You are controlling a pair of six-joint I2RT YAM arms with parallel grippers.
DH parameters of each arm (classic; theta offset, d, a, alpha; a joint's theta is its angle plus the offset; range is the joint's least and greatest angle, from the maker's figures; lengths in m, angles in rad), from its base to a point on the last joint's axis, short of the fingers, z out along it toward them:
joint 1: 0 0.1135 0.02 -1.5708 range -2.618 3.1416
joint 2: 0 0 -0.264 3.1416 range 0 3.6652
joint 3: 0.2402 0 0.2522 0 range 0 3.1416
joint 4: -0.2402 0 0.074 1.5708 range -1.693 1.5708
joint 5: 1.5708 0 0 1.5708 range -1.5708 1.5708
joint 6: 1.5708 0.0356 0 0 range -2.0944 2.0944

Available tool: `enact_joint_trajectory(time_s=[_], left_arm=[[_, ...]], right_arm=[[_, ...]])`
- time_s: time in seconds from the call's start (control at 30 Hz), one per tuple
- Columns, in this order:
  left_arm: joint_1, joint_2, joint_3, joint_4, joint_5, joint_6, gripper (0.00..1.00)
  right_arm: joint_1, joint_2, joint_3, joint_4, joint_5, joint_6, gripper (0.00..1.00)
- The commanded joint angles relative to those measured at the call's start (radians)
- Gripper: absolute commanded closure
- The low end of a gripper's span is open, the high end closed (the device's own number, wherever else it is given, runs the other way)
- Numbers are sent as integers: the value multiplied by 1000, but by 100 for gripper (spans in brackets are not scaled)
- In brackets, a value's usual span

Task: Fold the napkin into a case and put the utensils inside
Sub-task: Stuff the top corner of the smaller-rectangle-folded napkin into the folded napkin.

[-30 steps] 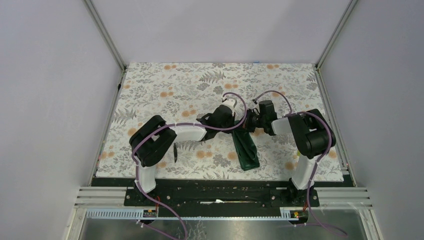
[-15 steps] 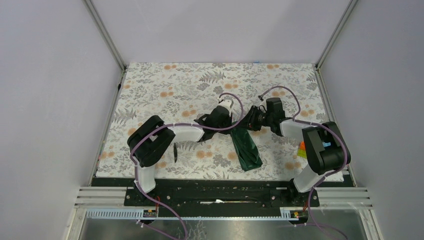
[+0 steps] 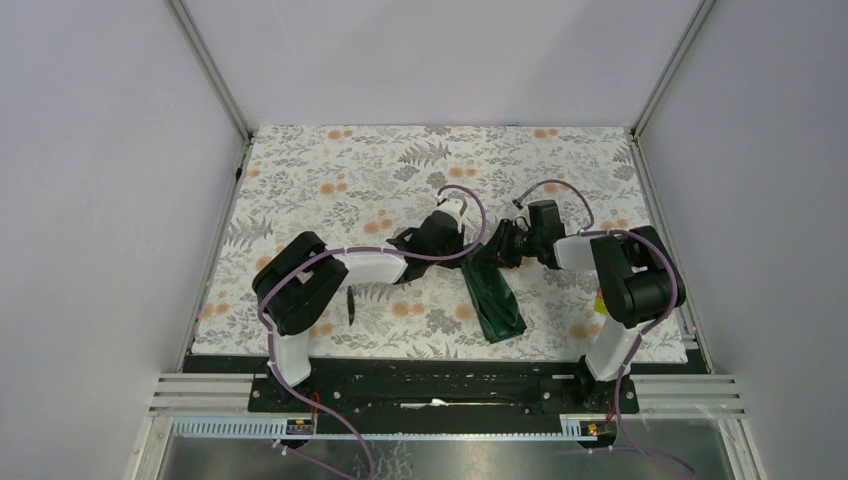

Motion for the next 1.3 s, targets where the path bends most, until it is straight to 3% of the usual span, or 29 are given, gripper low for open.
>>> enact_joint_trajectory(time_s=[0.0,0.53,0.57,0.6,0.67,0.77,0.93,1.07,1.13,1.27], left_arm=[[3,-46,9,45,20,-9,100],[-3,-34,16,60,56,-31,100],[-5,-34,12,65,54,-35,100],[-5,-37,6,69,51,-39,100],[-3,-47,0,59,36,-42,100],[0,-67,-22,57,17,-29,100],[8,-69,-33,55,15,-26,100],[7,-71,-35,54,17,-25,100],[7,-73,-34,52,14,-24,100],[8,-81,-34,48,15,-20,100]], right_arm=[[7,14,31,63,-33,-23,69],[109,116,75,188,-13,-23,69],[109,121,79,193,-10,-332,34],[106,118,84,176,-8,53,83],[94,68,77,103,5,67,83],[76,-25,58,-5,22,7,67],[52,-151,4,-70,26,-20,52],[48,-208,-2,-114,50,-44,48],[42,-206,3,-119,52,-45,54],[39,-156,30,-102,38,-42,95]])
